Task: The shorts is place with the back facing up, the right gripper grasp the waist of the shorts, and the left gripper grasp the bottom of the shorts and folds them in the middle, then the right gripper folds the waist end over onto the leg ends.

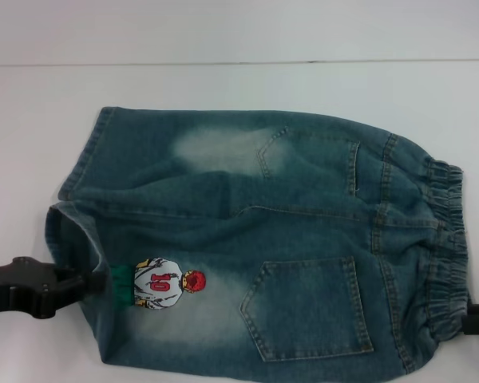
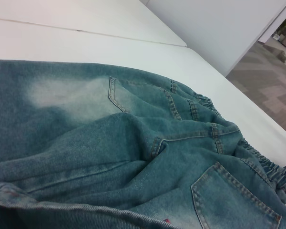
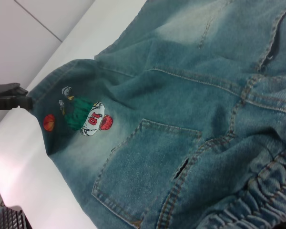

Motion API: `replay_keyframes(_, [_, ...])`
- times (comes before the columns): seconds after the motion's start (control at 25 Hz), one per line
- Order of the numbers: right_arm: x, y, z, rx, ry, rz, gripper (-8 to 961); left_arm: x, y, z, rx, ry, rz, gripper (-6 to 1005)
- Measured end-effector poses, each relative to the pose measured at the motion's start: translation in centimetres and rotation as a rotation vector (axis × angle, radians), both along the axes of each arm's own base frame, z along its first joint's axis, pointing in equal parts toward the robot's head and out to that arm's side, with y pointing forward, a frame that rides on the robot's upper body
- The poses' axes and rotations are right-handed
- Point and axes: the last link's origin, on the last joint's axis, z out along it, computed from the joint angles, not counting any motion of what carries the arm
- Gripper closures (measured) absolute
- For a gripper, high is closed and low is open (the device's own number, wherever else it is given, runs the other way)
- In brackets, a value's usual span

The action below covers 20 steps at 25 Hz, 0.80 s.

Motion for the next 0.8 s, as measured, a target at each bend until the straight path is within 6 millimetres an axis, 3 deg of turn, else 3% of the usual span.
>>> replay_keyframes(0.24, [-0.33,0.37,0.03,0.003,-0.004,0.03,480,0.11,0.11,-0.03,-0.001,-0.001,-0.004,940])
replay_keyframes(0.44, [-0.58,0.58,0.03,0.004,-0.003,0.041,735,0.17,0.15,-0.01,0.002,-0.006,-0.006,940])
replay_keyframes(0.52, [-0.63,0.66,0.03,0.008,-0.001,0.038,934,0.27,0.19,0.02,0.006,-0.012,-0.009,940])
replay_keyframes(0.8, [-0.68,0.83,0.22,0.028,0.013,0.026,935,0.49,0.26,0.16,0.014,-0.023,-0.019,941])
